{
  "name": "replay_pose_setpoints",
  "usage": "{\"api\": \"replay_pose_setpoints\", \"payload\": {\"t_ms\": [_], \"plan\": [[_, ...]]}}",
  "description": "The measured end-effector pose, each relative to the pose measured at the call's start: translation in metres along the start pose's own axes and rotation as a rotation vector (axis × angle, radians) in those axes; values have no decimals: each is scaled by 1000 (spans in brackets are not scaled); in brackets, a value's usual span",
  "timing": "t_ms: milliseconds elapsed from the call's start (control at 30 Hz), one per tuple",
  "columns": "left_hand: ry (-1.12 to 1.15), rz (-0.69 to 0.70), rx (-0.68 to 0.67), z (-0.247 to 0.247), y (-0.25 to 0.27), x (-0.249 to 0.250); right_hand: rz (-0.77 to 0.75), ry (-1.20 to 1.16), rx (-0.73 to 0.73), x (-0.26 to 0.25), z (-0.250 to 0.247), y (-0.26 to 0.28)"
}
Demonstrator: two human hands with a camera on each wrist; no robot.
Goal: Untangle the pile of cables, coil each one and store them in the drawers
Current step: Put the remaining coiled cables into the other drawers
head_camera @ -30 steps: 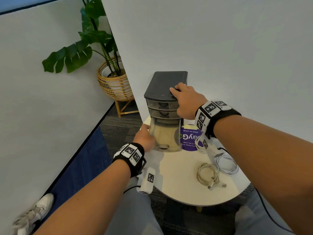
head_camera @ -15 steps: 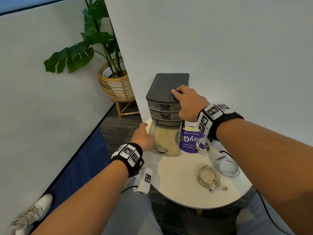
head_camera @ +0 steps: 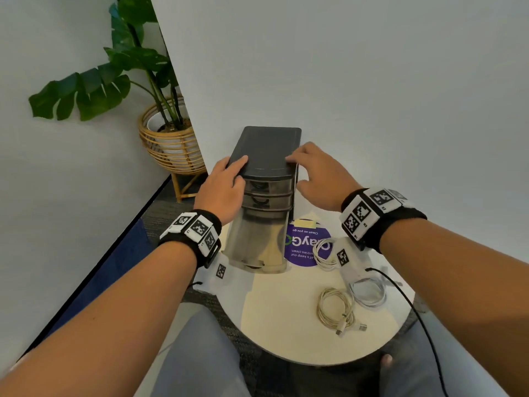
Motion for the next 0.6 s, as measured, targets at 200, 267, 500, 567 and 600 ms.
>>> {"api": "replay_pose_setpoints", "payload": {"t_ms": [200,267,500,567,600], "plan": [[-37,-9,24,7,2,-1,285,269,-363,37,13,40],[-37,-4,29,9,2,-2,276,440,-649,41,30,59],[-6,26,-11,10,-3,-6,204,542,-643,51,55,65],[26,29,-56,9,-5,-9,197,510,-613,49,52,59],[56,25,-86,8,-6,-11,199,486,-583,48,49,55]]}}
Point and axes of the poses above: each hand's wrist, its own y-axis away from the middle knuckle, its own z-axis out of the palm, x = y × z, the point moved 4 cm from there along -y, towards the middle knuckle, and after that the axes turned 10 degrees about x, right-handed, at the moved point
